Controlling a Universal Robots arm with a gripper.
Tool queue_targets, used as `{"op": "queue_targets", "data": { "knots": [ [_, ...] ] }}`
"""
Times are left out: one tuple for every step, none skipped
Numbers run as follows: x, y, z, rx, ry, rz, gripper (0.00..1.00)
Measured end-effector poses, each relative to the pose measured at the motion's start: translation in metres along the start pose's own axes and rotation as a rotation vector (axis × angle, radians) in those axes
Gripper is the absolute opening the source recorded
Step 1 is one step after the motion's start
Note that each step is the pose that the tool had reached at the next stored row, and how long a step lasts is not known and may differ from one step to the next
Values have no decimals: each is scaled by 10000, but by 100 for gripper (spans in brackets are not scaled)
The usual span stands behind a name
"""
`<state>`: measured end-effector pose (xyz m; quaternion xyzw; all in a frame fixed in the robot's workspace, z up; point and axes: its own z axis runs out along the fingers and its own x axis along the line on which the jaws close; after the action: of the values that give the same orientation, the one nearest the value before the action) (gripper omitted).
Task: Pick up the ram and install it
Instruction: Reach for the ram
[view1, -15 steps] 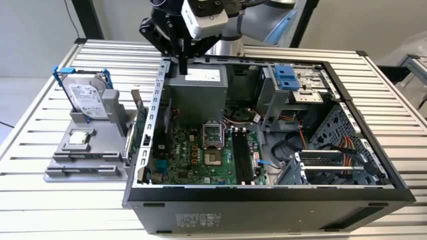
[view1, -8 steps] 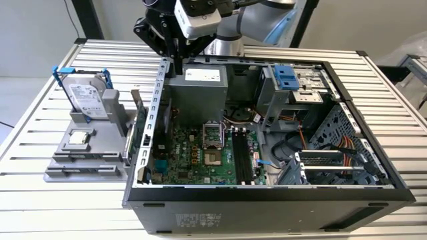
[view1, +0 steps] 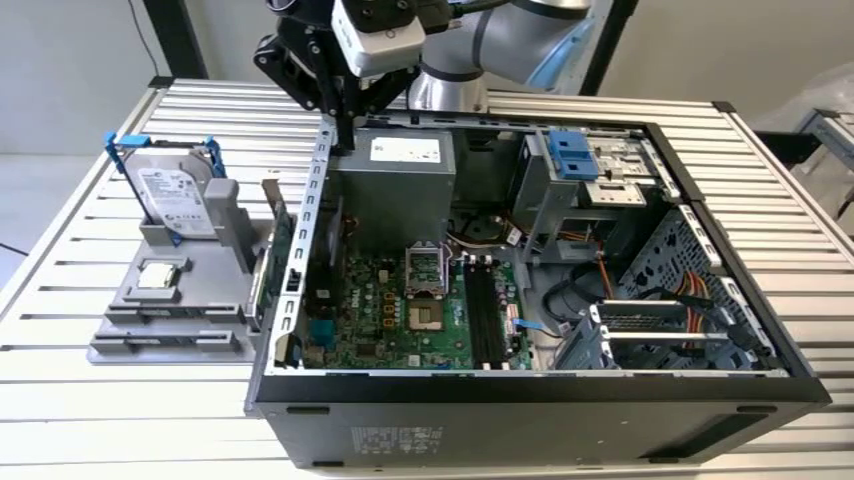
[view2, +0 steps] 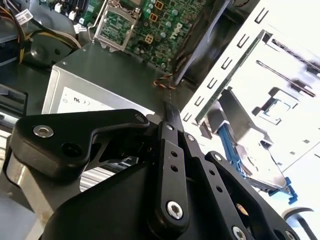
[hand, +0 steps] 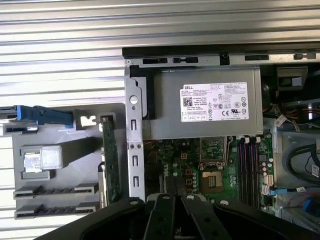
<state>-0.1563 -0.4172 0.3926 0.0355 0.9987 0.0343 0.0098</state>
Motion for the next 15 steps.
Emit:
{"op": "queue_targets", "data": {
  "knots": [
    [12, -1, -1, 0, 1, 0, 0],
    [24, -2, -1, 1, 1, 0, 0],
    [37, -3, -1, 0, 0, 0, 0],
    [49, -3, -1, 0, 0, 0, 0],
    [60, -4, -1, 0, 1, 0, 0],
    [70, -5, -2, 0, 3, 0, 0],
    [81, -6, -2, 1, 6, 1, 0],
    [92, -7, -2, 1, 8, 1, 0],
    [104, -7, -3, 1, 12, 1, 0],
    [116, -8, -3, 2, 16, 2, 0],
    [127, -9, -3, 2, 22, 2, 0],
    [139, -10, -3, 2, 28, 3, 0],
    [151, -11, -3, 3, 34, 3, 0],
    [162, -11, -4, 3, 41, 3, 0],
    [174, -12, -4, 4, 46, 4, 0]
  ]
}}
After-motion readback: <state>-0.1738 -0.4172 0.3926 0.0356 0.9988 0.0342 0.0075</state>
